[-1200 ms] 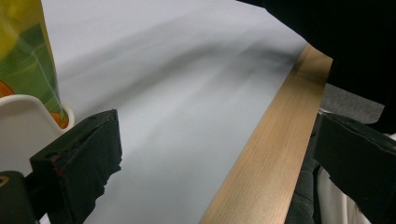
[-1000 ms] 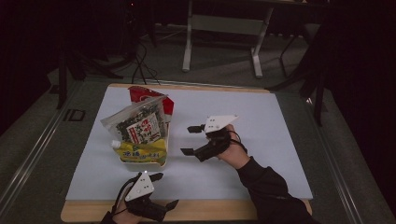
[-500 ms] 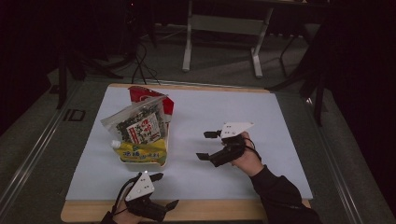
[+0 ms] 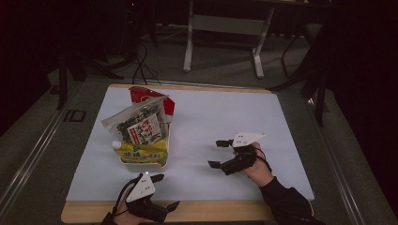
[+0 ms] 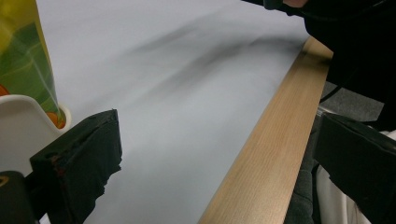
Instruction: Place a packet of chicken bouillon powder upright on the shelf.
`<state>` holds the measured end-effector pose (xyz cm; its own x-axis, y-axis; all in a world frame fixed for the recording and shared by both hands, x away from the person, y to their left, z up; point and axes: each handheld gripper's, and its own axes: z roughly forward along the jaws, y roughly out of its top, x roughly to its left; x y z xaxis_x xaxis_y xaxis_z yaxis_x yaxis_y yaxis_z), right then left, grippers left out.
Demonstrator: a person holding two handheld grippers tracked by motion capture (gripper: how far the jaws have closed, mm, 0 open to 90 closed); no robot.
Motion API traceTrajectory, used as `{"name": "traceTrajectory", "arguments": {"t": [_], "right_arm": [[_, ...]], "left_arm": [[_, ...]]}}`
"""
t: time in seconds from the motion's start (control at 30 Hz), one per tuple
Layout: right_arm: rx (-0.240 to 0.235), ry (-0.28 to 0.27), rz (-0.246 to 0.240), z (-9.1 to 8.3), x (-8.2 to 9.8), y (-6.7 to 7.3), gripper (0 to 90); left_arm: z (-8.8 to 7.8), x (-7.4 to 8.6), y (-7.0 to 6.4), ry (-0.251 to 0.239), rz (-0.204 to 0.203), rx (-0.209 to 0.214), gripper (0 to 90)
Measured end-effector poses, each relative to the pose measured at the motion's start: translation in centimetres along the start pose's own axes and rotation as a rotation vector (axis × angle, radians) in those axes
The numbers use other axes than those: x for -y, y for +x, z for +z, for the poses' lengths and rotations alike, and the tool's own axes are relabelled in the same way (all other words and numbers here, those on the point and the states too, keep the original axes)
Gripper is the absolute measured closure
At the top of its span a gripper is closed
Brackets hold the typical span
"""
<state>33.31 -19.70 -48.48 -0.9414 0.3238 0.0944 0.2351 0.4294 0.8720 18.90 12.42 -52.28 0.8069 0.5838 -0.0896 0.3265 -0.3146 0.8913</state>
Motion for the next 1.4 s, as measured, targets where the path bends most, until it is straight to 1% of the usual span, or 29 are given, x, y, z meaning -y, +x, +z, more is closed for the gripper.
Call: {"name": "traceTrajectory", "arguments": {"t": [0.1, 0.13, 0.3, 0.37, 0.47, 0.53, 0.6, 0.73, 0.93, 1.07, 1.2, 1.3, 1.4], "right_arm": [[-0.001, -0.007, 0.013, -0.4, 0.4, -0.2, 14.3], [-0.002, -0.006, 0.027, -0.9, 0.9, -0.3, 14.4], [0.013, 0.002, 0.026, -1.7, 1.7, -0.4, 14.5], [0.023, -0.001, 0.046, -2.3, 2.5, -0.5, 14.5], [0.035, 0.005, 0.049, -2.6, 3.0, -0.5, 14.5], [0.039, 0.006, 0.057, -3.0, 3.4, -0.5, 14.4], [0.055, 0.005, 0.065, -3.4, 3.9, -0.6, 14.4], [0.064, 0.008, 0.084, -4.0, 4.8, -0.6, 14.3], [0.101, 0.032, 0.076, -4.7, 6.0, -0.2, 14.4], [0.121, 0.033, 0.077, -5.1, 6.7, -0.1, 14.3], [0.128, 0.042, 0.095, -5.5, 7.4, -0.1, 14.0], [0.144, 0.056, 0.095, -5.6, 7.9, -0.1, 14.0], [0.147, 0.051, 0.099, -5.8, 8.2, 0.0, 14.0]], "left_arm": [[0.0, 0.0, 0.0, 0.001, 0.001, -0.001, 2.7], [0.0, 0.0, 0.0, 0.000, 0.000, 0.000, 2.7], [0.0, 0.0, 0.0, 0.001, 0.002, 0.000, 2.7], [0.0, 0.0, 0.0, -0.001, 0.001, 0.001, 2.7], [-0.1, 0.0, 0.0, -0.002, 0.000, 0.000, 2.7], [0.0, 0.0, 0.0, 0.001, 0.003, 0.000, 2.7], [0.0, 0.0, 0.0, 0.000, 0.002, 0.001, 2.7], [0.0, 0.0, 0.0, 0.002, 0.003, 0.000, 2.7], [0.0, 0.0, 0.0, 0.002, 0.004, 0.000, 2.7], [0.0, 0.0, 0.0, 0.001, 0.005, 0.001, 2.7], [0.0, 0.0, 0.0, 0.000, 0.002, 0.002, 2.7], [0.0, 0.0, 0.0, 0.001, 0.002, 0.002, 2.7], [0.0, 0.1, 0.0, 0.003, 0.001, 0.003, 2.7]]}}
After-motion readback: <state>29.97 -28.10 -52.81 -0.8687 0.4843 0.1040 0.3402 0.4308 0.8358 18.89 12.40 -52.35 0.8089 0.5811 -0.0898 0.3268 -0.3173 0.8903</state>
